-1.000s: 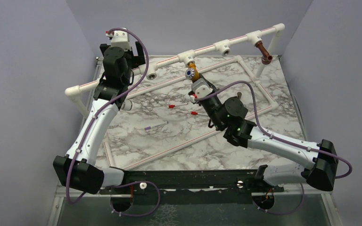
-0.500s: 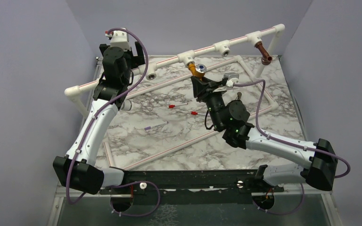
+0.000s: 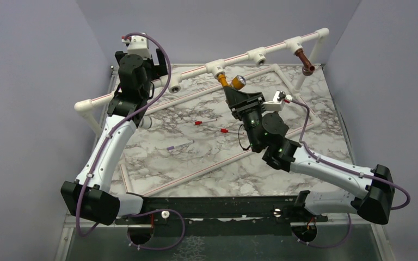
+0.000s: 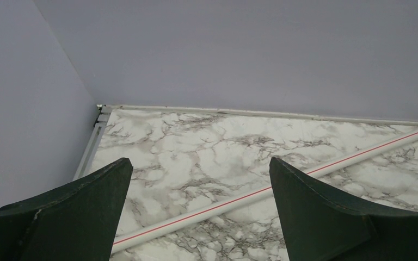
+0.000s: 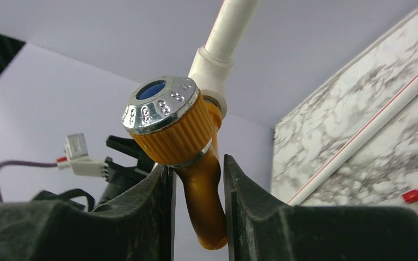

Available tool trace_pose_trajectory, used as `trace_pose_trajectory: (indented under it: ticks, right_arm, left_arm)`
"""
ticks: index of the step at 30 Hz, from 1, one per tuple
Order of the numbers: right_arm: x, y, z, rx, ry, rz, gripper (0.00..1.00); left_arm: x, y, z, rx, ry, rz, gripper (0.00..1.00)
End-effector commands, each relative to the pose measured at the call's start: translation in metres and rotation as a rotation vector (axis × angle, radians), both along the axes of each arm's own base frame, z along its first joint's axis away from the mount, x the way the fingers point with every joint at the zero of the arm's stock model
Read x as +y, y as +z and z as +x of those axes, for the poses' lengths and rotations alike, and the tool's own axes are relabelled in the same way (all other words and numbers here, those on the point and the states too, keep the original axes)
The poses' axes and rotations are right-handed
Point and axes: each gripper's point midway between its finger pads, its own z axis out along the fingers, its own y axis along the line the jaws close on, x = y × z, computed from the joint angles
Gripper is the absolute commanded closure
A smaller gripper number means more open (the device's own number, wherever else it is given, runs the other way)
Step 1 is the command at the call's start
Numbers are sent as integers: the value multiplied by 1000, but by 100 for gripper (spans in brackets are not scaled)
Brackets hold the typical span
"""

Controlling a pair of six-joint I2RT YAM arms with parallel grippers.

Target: Install the water faucets

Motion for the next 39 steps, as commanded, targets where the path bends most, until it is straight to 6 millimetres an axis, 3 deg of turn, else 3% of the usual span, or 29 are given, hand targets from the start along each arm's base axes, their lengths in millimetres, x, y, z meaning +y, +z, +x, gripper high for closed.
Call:
trace_pose_trajectory:
  ticks: [1, 11, 12, 17, 21, 30, 39]
  right_arm:
    - [10, -35, -7, 252, 30, 280, 100]
    - [8, -38, -13, 289, 60, 323, 98]
    - [7, -38, -13, 279, 57, 307, 92]
    - [-3, -40, -17, 256, 46, 248, 41]
    - [-12, -36, -24, 216, 52, 199, 19]
    - [-35, -14, -43, 35, 82, -48, 14]
    - [-54, 26, -58, -296, 60, -570, 17]
  left_arm:
    - [-8, -76, -1, 232, -37, 37, 3]
    - [-8, -77, -1, 235, -34, 38, 3]
    - [-8, -77, -1, 234, -34, 39, 3]
    - [-8, -78, 0, 237, -35, 39, 3]
    - [-7, -80, 0, 240, -32, 41, 3]
    - [-5, -81, 2, 242, -31, 34, 3]
    - [-5, -82, 2, 245, -32, 32, 3]
